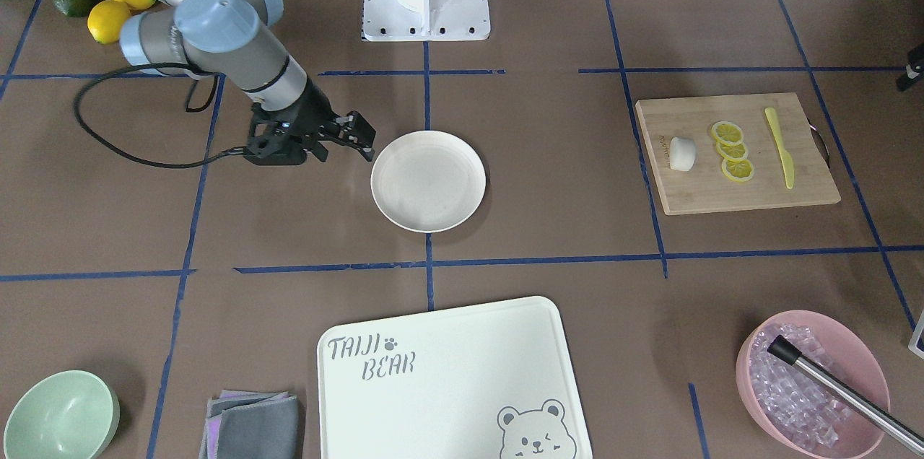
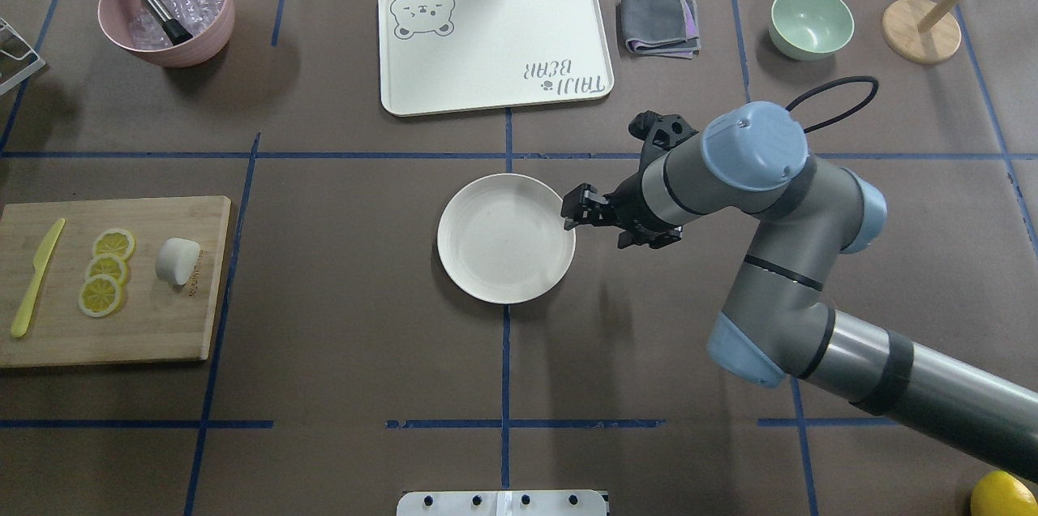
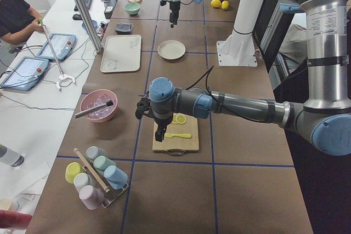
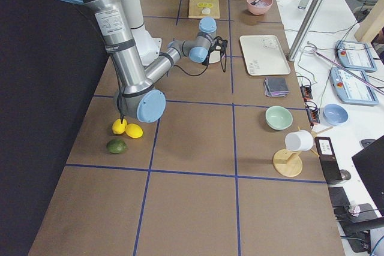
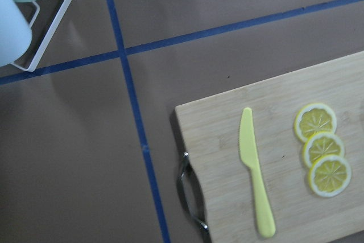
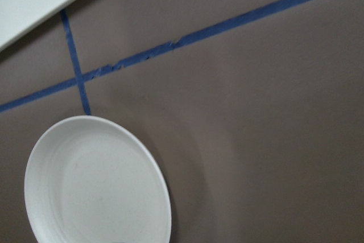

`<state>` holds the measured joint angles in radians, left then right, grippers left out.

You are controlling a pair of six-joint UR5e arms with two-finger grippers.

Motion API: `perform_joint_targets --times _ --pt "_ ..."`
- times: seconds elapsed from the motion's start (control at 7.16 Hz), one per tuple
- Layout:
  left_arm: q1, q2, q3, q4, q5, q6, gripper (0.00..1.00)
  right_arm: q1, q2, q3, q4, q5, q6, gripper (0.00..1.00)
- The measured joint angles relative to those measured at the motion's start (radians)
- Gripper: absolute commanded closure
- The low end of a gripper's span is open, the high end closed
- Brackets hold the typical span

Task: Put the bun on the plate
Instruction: 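Release the plate and lift the right gripper away while the left gripper reaches the bun, then grasp the white bun on the cutting board with the left gripper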

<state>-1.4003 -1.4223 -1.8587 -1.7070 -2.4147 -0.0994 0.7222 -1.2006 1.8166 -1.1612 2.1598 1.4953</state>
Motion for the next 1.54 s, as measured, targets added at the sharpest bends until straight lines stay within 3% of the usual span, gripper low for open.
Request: perform_joint_targets --times 0.28,0.42,0.84,1.54 --pt "0.157 -0.004 -0.003 -0.156 0.031 -0.225 0.0 0.173 -0.118 0.073 -0.031 0.166 -0.122 0.0" --pt "0.273 -0.008 -0.011 -0.244 0.109 -0.382 0.0 0.244 -0.187 0.088 -0.034 0.22 -0.233 0.0" --pt "0.588 -0.095 -0.025 -0.338 0.356 -0.691 0.01 0.352 -0.345 0.097 -0.033 0.271 -0.505 0.0" --pt "0.7 -0.112 -0.011 -0.339 0.489 -0.717 0.05 0.361 -0.386 0.098 -0.029 0.268 -0.558 0.0"
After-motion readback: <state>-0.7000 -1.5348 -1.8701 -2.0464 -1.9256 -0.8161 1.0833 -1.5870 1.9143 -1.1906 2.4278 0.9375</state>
